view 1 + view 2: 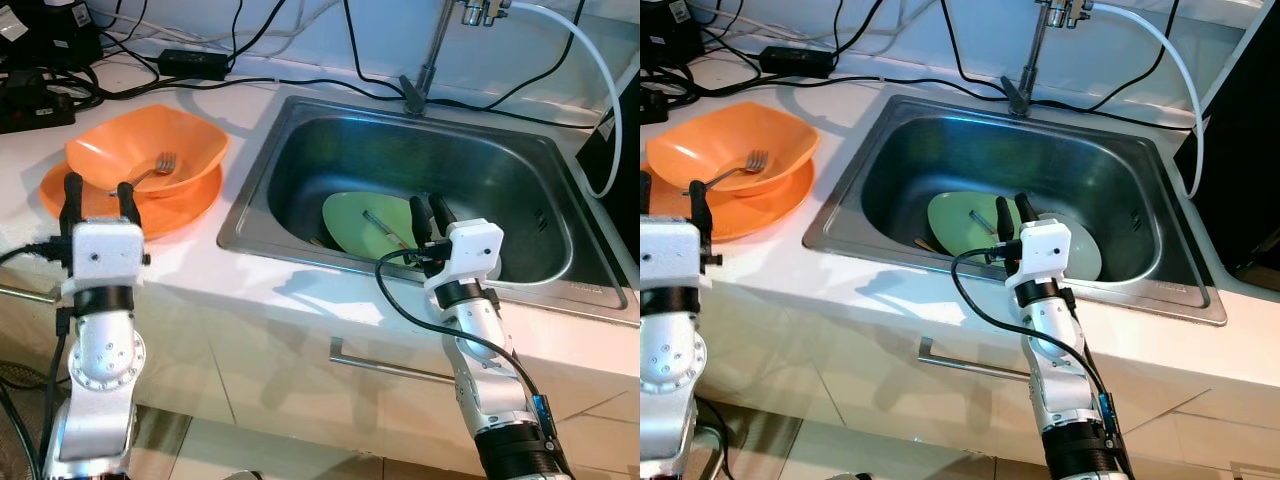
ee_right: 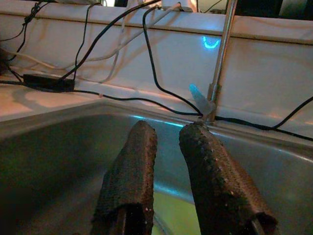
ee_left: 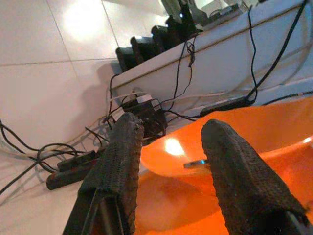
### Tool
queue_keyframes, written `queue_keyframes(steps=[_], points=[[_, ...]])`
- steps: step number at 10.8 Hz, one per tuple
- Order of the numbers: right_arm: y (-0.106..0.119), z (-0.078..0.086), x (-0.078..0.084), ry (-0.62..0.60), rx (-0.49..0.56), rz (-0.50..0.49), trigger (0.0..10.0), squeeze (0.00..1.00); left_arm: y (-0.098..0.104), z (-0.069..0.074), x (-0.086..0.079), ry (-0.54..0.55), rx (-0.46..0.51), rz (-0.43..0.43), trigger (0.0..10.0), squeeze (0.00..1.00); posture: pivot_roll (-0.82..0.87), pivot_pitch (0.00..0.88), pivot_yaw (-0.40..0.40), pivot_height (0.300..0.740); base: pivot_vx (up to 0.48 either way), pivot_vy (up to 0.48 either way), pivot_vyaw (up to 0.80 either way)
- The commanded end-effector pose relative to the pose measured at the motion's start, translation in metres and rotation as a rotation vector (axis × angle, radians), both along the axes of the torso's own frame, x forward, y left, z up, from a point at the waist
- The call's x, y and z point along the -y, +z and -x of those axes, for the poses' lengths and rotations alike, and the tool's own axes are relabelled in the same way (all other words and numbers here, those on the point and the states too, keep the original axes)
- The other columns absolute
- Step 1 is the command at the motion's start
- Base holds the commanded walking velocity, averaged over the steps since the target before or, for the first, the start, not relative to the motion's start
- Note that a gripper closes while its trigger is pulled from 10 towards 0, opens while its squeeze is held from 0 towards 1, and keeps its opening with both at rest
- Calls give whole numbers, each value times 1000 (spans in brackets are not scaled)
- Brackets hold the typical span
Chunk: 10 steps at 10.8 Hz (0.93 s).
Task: Kitchen organization
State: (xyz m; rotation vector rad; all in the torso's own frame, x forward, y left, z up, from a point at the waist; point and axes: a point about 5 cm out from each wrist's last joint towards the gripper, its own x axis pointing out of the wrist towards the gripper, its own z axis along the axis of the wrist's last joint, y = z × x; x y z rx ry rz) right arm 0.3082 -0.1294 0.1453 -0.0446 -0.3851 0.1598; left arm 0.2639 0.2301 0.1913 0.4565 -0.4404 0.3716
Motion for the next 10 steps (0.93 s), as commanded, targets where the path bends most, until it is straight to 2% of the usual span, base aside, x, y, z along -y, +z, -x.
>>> queue_keyframes(steps=[1,2,3,4,6,7,10], points=[[-5,-1,4,-18,-21,4,10000,0,-4,-1,-1,-12,-23,17,10000,0,180,117,-64,740,0,0,0],[-5,-1,4,-20,-20,2,10000,0,-3,-5,0,-32,-19,59,10000,0,177,116,-63,740,0,0,0],[-5,-1,4,-20,-19,3,10000,0,-2,-7,1,-45,-14,70,10000,667,177,116,-64,740,0,0,0],[-5,-2,5,-22,-20,3,10000,0,-1,-10,2,-64,-14,86,10000,1000,176,116,-64,740,0,0,0],[-5,-2,5,-22,-20,4,10000,0,-2,-12,6,-81,-16,102,10000,1000,175,115,-66,740,0,0,0],[-5,-2,5,-22,-20,4,10000,0,-2,-14,7,-88,-20,108,10000,0,174,115,-67,740,0,0,0],[-5,-2,5,-26,-19,5,10000,0,-3,-23,11,-123,-36,146,10000,0,168,113,-64,740,0,0,0]])
